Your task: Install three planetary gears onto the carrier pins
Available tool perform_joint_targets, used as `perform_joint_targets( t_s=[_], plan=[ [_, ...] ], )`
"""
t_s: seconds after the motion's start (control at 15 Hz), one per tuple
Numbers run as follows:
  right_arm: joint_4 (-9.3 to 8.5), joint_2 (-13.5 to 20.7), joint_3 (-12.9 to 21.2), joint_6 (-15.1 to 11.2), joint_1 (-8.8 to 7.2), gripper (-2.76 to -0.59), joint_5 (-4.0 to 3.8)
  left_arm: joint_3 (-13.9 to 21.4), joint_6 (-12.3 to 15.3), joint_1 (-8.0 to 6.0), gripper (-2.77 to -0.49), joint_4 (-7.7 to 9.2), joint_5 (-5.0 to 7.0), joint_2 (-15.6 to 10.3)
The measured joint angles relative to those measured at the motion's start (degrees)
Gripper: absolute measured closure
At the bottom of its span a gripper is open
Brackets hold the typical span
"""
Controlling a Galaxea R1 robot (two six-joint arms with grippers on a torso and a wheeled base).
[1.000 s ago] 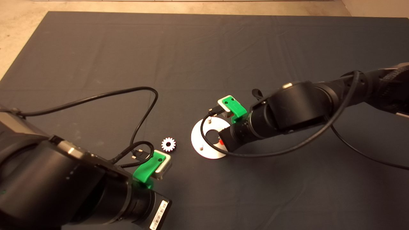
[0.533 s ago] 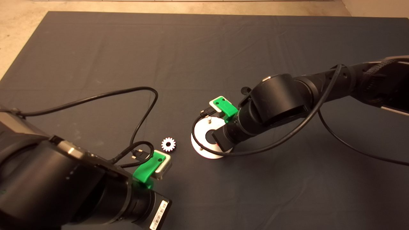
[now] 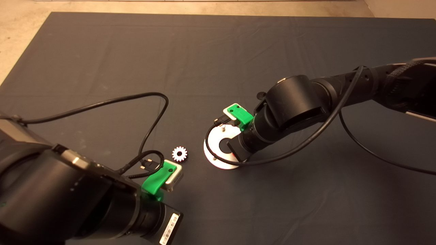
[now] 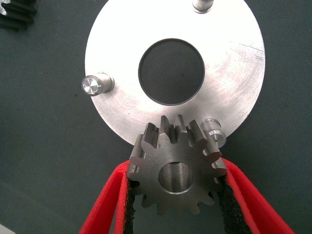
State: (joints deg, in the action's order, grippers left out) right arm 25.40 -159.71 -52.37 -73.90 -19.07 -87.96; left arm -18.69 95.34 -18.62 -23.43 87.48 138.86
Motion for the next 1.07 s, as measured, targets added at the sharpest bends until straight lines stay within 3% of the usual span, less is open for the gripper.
perform_joint_targets(
  t_s=[0.47,1.07],
  plan=[
    [-0.05,1.11,-0.2,0.45,0.22,-0.97,0.0,0.0,0.0,-0.34,-1.03,-0.07,0.0,0.0],
    [0.11,2.08,-0.52,0.63,2.92,-0.97,0.04,0.0,0.0,-0.47,-1.03,-0.1,-0.02,-0.16]
  ],
)
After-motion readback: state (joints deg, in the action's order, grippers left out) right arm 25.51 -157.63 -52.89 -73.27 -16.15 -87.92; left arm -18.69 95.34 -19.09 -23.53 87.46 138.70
